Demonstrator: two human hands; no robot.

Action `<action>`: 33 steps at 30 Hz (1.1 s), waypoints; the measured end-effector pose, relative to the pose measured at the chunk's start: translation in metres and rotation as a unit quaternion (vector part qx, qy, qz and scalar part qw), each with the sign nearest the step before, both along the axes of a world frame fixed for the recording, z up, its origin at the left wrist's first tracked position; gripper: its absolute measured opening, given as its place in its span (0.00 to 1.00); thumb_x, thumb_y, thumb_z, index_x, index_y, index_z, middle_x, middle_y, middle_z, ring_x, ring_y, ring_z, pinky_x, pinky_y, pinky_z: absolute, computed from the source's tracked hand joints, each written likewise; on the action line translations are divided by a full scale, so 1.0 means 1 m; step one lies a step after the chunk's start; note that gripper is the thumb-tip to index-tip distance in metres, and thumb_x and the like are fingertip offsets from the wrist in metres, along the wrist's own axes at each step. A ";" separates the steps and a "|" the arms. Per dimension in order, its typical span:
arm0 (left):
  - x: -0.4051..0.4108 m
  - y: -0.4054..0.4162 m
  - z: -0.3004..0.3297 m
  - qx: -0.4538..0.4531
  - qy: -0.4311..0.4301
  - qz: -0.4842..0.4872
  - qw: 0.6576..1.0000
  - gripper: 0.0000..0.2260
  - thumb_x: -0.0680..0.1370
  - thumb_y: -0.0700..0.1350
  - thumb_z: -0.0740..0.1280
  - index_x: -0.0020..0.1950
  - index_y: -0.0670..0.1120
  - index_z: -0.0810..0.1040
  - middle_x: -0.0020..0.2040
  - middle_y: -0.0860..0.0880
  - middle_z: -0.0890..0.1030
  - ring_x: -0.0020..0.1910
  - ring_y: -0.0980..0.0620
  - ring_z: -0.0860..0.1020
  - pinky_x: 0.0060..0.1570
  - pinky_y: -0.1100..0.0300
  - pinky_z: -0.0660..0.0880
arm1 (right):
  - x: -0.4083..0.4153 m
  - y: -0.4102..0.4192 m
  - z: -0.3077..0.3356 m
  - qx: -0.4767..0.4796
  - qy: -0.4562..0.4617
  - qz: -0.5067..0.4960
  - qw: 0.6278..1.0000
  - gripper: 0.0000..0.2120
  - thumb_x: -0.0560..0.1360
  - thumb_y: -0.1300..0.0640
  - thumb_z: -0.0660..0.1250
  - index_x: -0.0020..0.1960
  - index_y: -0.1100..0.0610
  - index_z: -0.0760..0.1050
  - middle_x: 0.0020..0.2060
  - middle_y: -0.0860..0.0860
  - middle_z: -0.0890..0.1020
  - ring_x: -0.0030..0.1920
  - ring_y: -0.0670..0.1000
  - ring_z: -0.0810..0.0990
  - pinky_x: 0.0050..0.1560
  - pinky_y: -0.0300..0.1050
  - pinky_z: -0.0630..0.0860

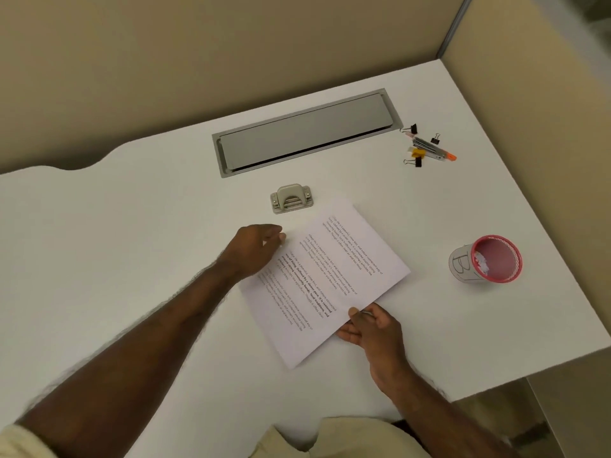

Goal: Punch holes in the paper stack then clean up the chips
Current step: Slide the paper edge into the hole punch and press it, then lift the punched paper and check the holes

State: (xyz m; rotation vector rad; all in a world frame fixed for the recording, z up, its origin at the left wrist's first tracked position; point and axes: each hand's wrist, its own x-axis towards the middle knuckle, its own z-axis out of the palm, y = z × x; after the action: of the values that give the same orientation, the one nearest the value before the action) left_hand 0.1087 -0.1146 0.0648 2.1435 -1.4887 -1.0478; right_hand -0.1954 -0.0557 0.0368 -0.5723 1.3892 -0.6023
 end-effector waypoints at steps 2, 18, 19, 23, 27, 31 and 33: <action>-0.002 0.002 0.002 0.011 0.032 -0.005 0.999 0.09 0.85 0.53 0.67 0.53 0.51 0.85 0.51 0.56 0.82 0.51 0.58 0.78 0.58 0.57 0.74 | -0.008 -0.005 0.007 -0.016 0.000 0.030 0.999 0.06 0.83 0.63 0.69 0.57 0.60 0.84 0.49 0.60 0.89 0.48 0.62 0.89 0.50 0.57 0.87; -0.032 0.038 0.044 -0.089 0.182 0.213 0.956 0.01 0.81 0.43 0.75 0.52 0.47 0.86 0.49 0.53 0.88 0.42 0.63 0.82 0.46 0.68 0.76 | -0.051 -0.085 0.062 -0.253 0.092 0.219 0.938 0.05 0.82 0.59 0.70 0.52 0.51 0.84 0.45 0.49 0.90 0.41 0.54 0.90 0.46 0.54 0.88; -0.035 0.042 0.046 -0.098 0.181 0.213 0.955 0.01 0.81 0.44 0.75 0.51 0.48 0.86 0.49 0.54 0.88 0.39 0.63 0.80 0.42 0.70 0.74 | -0.052 -0.090 0.067 -0.288 0.112 0.231 0.922 0.05 0.82 0.57 0.70 0.52 0.49 0.84 0.45 0.46 0.90 0.42 0.51 0.90 0.45 0.52 0.88; -0.051 0.054 0.049 -0.159 0.157 0.237 0.945 0.01 0.82 0.45 0.74 0.51 0.49 0.84 0.52 0.56 0.86 0.37 0.62 0.78 0.37 0.69 0.73 | -0.057 -0.100 0.091 -0.427 0.175 0.271 0.845 0.08 0.82 0.48 0.68 0.60 0.41 0.83 0.52 0.32 0.87 0.46 0.42 0.88 0.44 0.37 0.84; -0.070 0.071 0.040 -0.225 0.108 0.270 0.930 0.03 0.82 0.44 0.74 0.49 0.48 0.83 0.53 0.56 0.84 0.54 0.55 0.82 0.49 0.63 0.76 | -0.059 -0.095 0.096 -0.522 0.192 0.263 0.788 0.08 0.81 0.48 0.70 0.59 0.41 0.83 0.54 0.29 0.84 0.52 0.38 0.85 0.47 0.30 0.80; -0.086 0.091 0.023 -0.252 0.072 0.285 0.922 0.04 0.81 0.44 0.75 0.49 0.50 0.81 0.52 0.56 0.81 0.55 0.52 0.81 0.50 0.55 0.77 | -0.059 -0.089 0.078 -0.510 0.240 0.243 0.789 0.10 0.74 0.57 0.81 0.52 0.45 0.87 0.49 0.22 0.81 0.48 0.35 0.84 0.48 0.38 0.83; -0.092 0.098 0.021 -0.282 0.059 0.285 0.914 0.05 0.79 0.47 0.74 0.49 0.57 0.80 0.52 0.58 0.79 0.56 0.52 0.79 0.49 0.62 0.75 | -0.060 -0.087 0.075 -0.504 0.244 0.242 0.793 0.08 0.74 0.48 0.79 0.52 0.42 0.85 0.47 0.20 0.80 0.47 0.34 0.83 0.46 0.34 0.81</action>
State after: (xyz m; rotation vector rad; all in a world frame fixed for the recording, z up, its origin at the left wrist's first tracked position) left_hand 0.0164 -0.0168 0.0861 1.8601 -0.8653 -0.4520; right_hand -0.2556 -0.1429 0.1118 -2.0031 1.2110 -0.7762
